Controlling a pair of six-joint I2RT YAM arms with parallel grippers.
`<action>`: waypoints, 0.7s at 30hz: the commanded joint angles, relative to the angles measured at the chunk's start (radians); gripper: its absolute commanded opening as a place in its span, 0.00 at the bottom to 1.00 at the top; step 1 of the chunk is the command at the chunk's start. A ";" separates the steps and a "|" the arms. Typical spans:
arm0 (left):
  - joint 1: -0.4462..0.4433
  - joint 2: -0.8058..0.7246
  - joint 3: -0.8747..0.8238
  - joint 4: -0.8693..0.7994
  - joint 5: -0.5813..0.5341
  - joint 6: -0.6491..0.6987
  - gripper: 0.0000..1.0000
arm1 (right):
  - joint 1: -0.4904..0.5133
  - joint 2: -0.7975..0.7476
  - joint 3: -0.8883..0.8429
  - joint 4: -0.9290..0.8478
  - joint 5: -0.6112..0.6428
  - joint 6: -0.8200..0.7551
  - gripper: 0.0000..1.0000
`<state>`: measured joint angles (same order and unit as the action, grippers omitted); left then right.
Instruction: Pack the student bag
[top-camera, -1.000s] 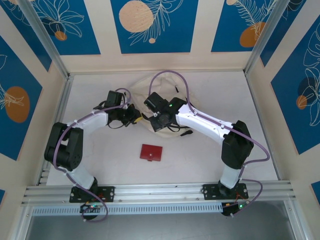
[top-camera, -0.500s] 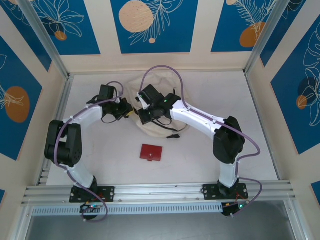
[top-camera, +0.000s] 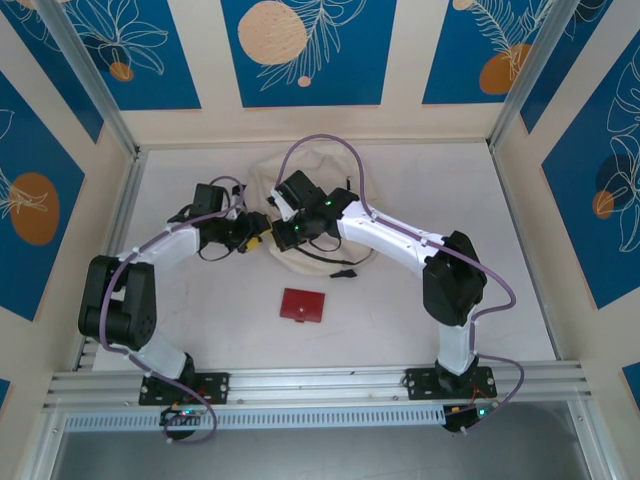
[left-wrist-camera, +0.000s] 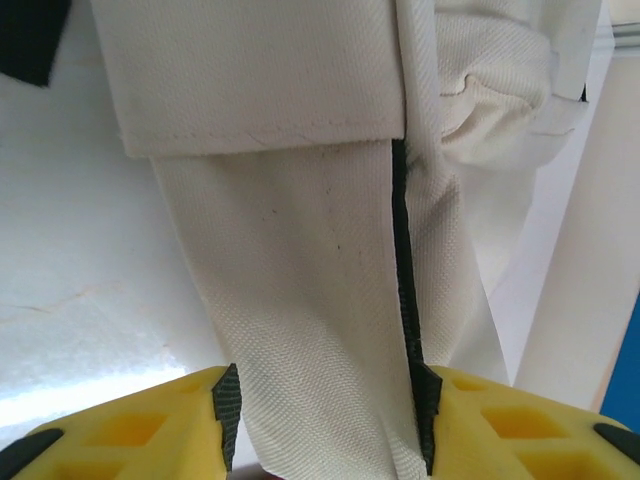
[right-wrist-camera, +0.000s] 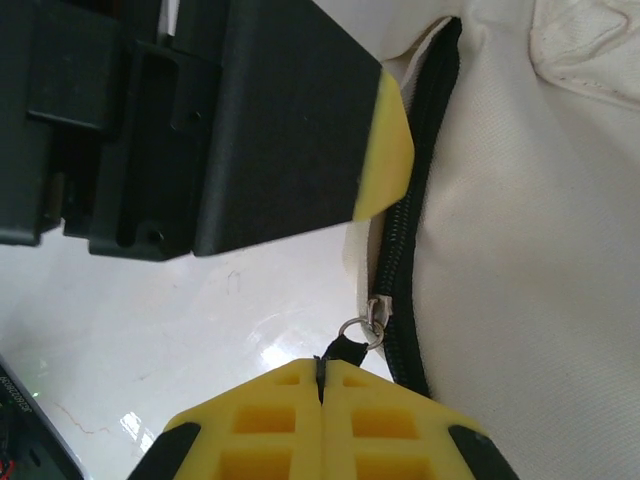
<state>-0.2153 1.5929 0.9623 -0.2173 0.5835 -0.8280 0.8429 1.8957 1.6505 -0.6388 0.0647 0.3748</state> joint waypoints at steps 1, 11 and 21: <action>-0.018 -0.009 -0.016 0.039 0.059 -0.025 0.52 | 0.002 0.002 -0.020 0.007 -0.067 0.023 0.00; -0.046 0.016 -0.028 0.052 0.058 -0.049 0.28 | 0.004 0.014 -0.061 0.011 -0.055 0.046 0.00; -0.038 0.008 -0.030 -0.001 -0.041 -0.010 0.04 | 0.036 -0.005 -0.034 -0.170 0.155 0.078 0.00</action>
<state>-0.2520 1.6073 0.9367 -0.1810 0.5941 -0.8612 0.8562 1.9022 1.5967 -0.6746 0.1486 0.4309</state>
